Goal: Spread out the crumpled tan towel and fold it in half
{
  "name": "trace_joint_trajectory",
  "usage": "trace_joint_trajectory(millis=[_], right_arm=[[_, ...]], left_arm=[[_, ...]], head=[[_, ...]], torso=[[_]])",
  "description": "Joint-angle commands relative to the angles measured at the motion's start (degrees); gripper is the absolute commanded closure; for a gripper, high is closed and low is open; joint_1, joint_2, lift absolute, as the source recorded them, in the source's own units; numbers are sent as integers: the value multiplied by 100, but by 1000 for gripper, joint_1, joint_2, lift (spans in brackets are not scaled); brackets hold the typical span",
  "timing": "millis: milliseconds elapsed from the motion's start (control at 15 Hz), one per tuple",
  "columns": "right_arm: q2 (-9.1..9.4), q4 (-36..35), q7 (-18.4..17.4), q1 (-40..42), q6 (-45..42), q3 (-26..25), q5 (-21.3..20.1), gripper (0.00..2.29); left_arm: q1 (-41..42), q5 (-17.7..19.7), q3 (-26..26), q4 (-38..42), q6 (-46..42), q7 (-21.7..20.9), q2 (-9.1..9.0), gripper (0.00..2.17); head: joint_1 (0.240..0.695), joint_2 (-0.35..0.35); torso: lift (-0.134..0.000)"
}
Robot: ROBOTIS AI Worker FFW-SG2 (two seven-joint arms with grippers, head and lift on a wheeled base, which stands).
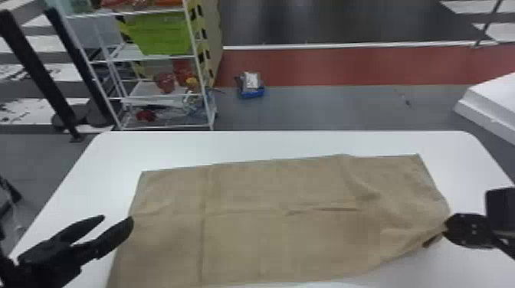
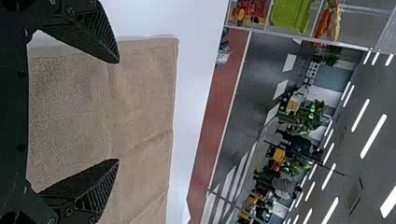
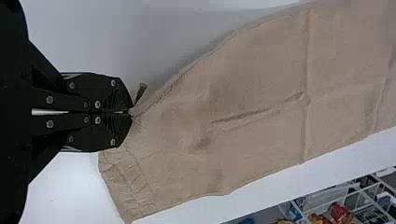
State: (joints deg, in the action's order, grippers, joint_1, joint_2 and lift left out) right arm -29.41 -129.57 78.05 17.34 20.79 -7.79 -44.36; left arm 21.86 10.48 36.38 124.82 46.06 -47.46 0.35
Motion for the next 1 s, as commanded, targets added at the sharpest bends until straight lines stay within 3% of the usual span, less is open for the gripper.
trace_joint_trajectory(millis=[0,200,333,400,533,600,867,933], right_arm=[[-12,142,28,-195,-97,559,-415,1231],[-153,608,28,-617,-26,981,-468,1234],[-294,617,28,-450,-26,1104,-732,1231],[-311,626,28,-398,-9,1227,-987,1231],[-197,634,28,-565,185,1473,-1022,1217],[-39,652,28,-775,677,1499,-907,1217],[-39,1074,28,-1892,2294,1341,639,1217],[-39,1276,28,-2032,2400,1446,719,1214]], left_arm=[[3,-2,10,-10,-5,9,-50,144],[12,-2,28,16,-5,-35,-50,144],[20,-2,89,-1,-5,-35,-50,144],[20,-2,98,-36,-5,-27,-50,144],[-6,-2,54,-98,-5,-9,-50,144],[-6,-11,10,-89,-5,-9,-50,144],[-6,-29,-34,-89,-5,-27,-50,144],[-6,-38,-34,-98,-5,-35,-50,144]], head=[[695,95],[695,132],[695,138],[695,137],[695,135],[695,137],[695,145],[695,140]], torso=[[-124],[-124],[-124],[-124],[-124],[-124],[-124],[-124]])
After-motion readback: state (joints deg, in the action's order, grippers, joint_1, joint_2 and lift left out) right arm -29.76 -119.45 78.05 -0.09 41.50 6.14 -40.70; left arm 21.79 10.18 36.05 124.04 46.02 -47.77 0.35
